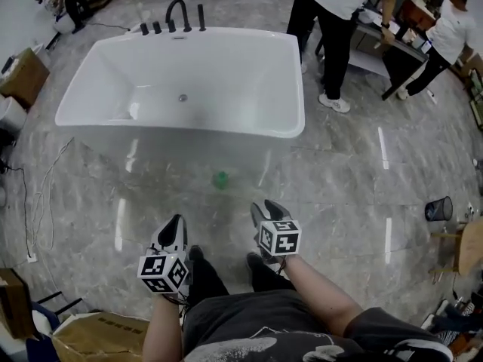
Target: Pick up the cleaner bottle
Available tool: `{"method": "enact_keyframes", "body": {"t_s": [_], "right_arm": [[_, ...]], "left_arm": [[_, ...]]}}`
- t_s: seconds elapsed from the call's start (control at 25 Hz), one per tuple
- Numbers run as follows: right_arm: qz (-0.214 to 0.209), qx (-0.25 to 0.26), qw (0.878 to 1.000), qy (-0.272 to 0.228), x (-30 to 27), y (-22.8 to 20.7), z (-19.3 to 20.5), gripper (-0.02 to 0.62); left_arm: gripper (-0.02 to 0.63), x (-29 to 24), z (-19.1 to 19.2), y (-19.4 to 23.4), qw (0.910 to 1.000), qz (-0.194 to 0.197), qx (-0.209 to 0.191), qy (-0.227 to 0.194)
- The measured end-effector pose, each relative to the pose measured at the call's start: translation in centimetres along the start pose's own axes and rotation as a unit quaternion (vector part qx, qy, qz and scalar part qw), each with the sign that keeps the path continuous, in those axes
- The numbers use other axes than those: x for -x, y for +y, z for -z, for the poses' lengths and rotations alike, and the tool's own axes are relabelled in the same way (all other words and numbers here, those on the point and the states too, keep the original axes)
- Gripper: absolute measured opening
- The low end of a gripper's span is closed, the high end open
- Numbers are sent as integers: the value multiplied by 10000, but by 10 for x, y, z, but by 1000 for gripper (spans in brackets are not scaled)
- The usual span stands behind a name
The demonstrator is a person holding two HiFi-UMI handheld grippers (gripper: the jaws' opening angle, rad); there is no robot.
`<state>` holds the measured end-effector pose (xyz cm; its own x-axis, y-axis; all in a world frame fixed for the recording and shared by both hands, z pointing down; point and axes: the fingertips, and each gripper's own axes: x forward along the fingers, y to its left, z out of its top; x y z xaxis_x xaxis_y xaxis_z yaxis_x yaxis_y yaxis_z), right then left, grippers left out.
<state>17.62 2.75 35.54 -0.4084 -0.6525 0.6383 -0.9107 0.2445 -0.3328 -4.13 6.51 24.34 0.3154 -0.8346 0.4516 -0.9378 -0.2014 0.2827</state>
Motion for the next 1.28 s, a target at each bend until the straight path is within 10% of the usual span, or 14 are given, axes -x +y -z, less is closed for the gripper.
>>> {"method": "enact_keyframes", "body": {"t_s": [0.48,0.8,1.28], "right_arm": [[904,49,9958,-154,-91,84,29,264],[1970,-213,9801,-100,-121,59,64,262],[2021,-389,9786,-55,-218,21,102,247]], "left_arm": [[26,-54,10,116,9925,985,-328,640],[26,-89,52,159,9866,1249,-273,1009],[26,-157,100,188,9883,1063,-179,1079]]}}
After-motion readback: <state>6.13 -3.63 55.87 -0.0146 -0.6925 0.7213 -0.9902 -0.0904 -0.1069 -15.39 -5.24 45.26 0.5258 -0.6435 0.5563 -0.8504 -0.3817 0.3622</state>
